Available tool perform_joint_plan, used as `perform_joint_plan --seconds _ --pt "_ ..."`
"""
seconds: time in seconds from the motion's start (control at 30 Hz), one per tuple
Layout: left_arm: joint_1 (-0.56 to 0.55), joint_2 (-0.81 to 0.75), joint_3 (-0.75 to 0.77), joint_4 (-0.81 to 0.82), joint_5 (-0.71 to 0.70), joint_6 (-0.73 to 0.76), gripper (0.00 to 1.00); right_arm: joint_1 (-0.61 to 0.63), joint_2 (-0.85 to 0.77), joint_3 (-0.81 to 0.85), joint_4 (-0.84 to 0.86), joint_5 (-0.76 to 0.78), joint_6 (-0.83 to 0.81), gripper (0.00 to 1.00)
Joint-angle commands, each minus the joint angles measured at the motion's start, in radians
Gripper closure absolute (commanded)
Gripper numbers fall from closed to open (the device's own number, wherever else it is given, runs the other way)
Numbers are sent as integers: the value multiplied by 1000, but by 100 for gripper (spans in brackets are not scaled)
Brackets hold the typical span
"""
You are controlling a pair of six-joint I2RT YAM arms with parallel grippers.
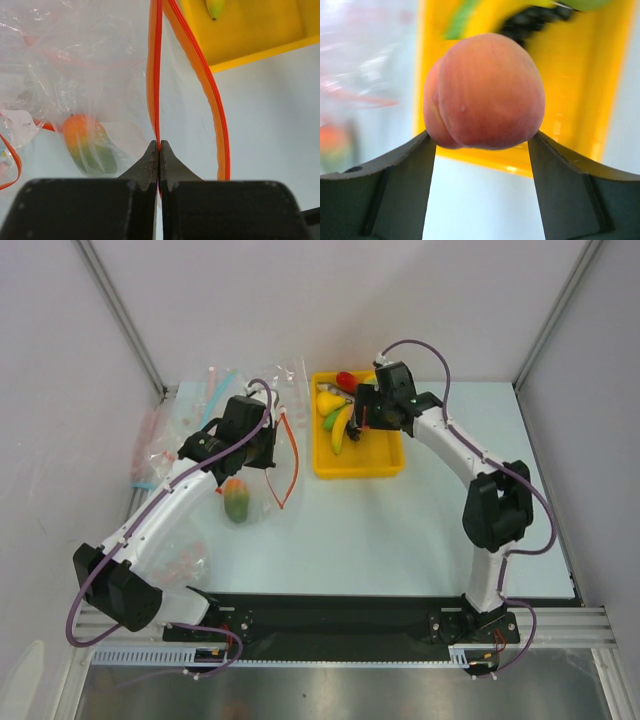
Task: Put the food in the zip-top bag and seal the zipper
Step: Pick up the fake fruit from the bin, then place the fake fruit in the zipper food storage bag.
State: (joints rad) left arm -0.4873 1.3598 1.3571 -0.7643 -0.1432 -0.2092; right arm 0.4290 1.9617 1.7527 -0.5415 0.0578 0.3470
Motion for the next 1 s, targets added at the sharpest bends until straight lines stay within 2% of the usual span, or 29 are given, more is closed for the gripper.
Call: perform_joint_plan --seconds 0.0,0.07,0.2,0.33,0.57,0.97 --pt "1 1 43 30 25 -4 100 39 -156 -33 84 -231 -19 47" --pt "1 4 50 28 28 -4 100 43 -187 -51 104 -359 12 51" --pt "1 5 66 22 37 -6 100 105 -227 -44 106 -453 50 54" --pt "1 12 79 22 76 -16 100 221 -254 -21 101 -507 37 54" --pt "1 4 99 26 122 -33 100 330 -256 -30 89 -529 27 54" --pt "1 -103 86 37 168 -114 100 333 -213 -58 54 -497 37 55"
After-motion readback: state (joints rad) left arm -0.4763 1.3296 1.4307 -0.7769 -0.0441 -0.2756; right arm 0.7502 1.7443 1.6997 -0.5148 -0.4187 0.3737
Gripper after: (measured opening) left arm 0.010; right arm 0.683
